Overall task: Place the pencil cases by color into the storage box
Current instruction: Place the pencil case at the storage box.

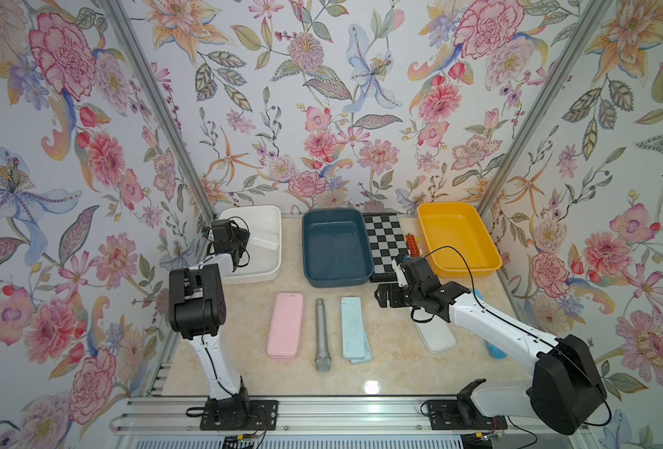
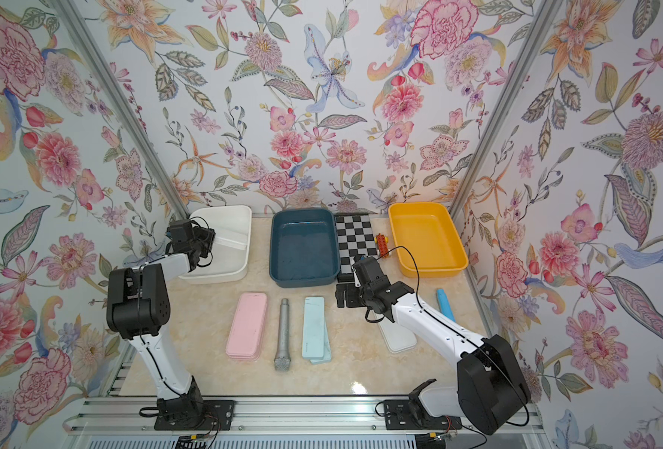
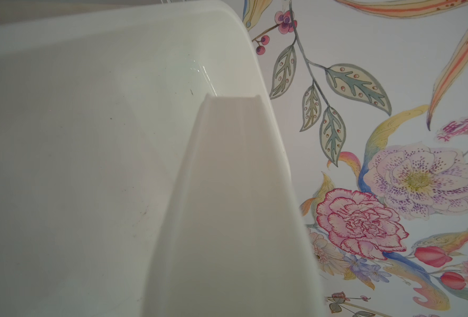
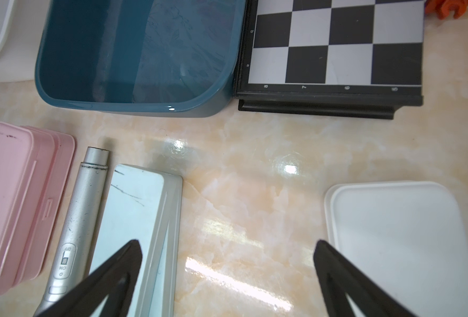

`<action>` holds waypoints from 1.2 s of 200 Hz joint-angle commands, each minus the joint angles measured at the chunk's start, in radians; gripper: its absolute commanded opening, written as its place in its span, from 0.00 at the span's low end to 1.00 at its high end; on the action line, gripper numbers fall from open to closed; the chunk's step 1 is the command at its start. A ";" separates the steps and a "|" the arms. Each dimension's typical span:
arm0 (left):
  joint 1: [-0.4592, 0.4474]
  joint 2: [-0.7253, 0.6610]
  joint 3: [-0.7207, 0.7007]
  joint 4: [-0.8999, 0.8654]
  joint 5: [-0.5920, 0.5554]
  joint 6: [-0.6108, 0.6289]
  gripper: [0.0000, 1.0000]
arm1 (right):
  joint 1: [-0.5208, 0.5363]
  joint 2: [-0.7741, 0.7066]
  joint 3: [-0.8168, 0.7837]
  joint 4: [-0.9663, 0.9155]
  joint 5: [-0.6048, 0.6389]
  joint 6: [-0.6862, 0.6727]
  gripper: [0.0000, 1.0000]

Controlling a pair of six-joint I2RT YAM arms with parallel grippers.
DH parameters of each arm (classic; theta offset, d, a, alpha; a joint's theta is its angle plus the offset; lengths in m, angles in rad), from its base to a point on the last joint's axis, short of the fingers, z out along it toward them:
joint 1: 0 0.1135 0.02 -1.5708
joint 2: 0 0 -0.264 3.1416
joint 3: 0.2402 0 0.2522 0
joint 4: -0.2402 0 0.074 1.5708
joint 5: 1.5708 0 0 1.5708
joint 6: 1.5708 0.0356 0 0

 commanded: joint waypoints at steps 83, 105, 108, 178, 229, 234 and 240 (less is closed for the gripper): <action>-0.026 0.072 0.051 0.102 -0.006 -0.080 0.86 | -0.009 0.001 -0.033 0.027 -0.026 0.021 1.00; -0.024 0.077 0.056 0.102 0.007 -0.079 0.98 | -0.008 0.003 -0.034 0.030 -0.031 0.022 1.00; -0.025 0.077 0.056 0.104 0.008 -0.080 0.98 | -0.009 0.004 -0.033 0.030 -0.031 0.022 1.00; -0.033 0.023 -0.007 0.118 0.050 -0.087 0.98 | -0.008 0.014 -0.026 0.033 -0.030 0.021 1.00; -0.053 -0.099 -0.167 0.118 0.060 -0.080 0.98 | -0.010 -0.011 0.010 -0.025 -0.012 0.008 1.00; -0.057 -0.117 -0.182 0.118 0.058 -0.070 0.98 | -0.011 -0.018 0.017 -0.041 -0.008 0.004 1.00; -0.065 -0.142 -0.197 0.119 0.060 -0.052 0.98 | -0.012 -0.028 0.029 -0.062 -0.005 0.000 1.00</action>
